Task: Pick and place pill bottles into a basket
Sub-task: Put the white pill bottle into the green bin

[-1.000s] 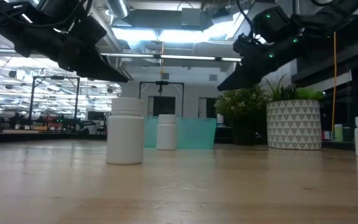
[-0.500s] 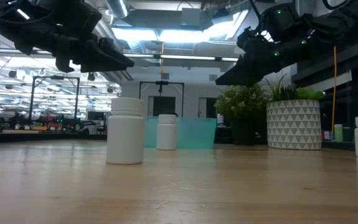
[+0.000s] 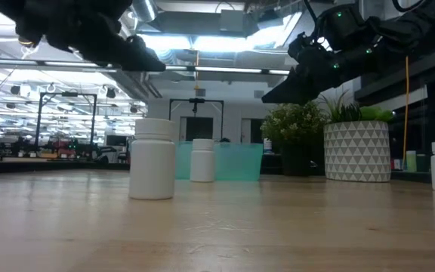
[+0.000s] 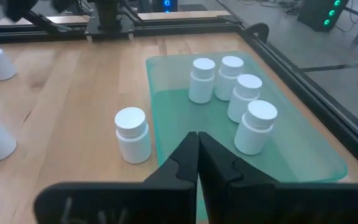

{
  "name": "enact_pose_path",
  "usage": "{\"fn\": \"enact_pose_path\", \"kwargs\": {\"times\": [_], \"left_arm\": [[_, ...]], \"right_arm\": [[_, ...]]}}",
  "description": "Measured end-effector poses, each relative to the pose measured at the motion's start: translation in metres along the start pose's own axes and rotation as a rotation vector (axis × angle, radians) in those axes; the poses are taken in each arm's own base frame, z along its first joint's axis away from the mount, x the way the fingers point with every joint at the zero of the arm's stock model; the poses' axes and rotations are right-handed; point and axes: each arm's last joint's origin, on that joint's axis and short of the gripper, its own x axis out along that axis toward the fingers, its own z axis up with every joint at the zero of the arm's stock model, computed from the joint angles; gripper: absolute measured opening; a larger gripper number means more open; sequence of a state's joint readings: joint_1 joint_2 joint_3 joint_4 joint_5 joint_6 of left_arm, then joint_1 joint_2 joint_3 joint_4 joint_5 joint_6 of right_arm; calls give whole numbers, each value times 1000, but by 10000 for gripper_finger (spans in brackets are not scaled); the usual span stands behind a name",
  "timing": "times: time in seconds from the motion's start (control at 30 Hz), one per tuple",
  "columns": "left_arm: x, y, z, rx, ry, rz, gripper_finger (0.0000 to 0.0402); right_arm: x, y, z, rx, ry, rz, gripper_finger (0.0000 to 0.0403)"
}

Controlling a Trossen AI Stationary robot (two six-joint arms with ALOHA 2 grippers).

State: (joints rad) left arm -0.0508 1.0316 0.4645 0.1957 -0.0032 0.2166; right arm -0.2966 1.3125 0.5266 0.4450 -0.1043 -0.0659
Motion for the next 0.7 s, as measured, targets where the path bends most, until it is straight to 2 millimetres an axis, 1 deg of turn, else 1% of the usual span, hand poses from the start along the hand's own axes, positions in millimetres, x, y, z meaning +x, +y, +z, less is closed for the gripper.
{"fn": "enact_pose_path", "kwargs": {"times": [0.1,0.23,0.43,0.7], "left_arm": [[8,-9,3,16,64,-33,236],[15,-21,4,-23,90,-77,235],[26,-43,1,-77,101,-157,236],[41,-65,-2,-134,100,-216,236]], "right_arm": [[0,0,0,-2,0,0,12],[0,0,0,-3,0,0,12],[0,0,0,-3,-1,0,12],[0,0,1,5,-10,-1,12]]}}
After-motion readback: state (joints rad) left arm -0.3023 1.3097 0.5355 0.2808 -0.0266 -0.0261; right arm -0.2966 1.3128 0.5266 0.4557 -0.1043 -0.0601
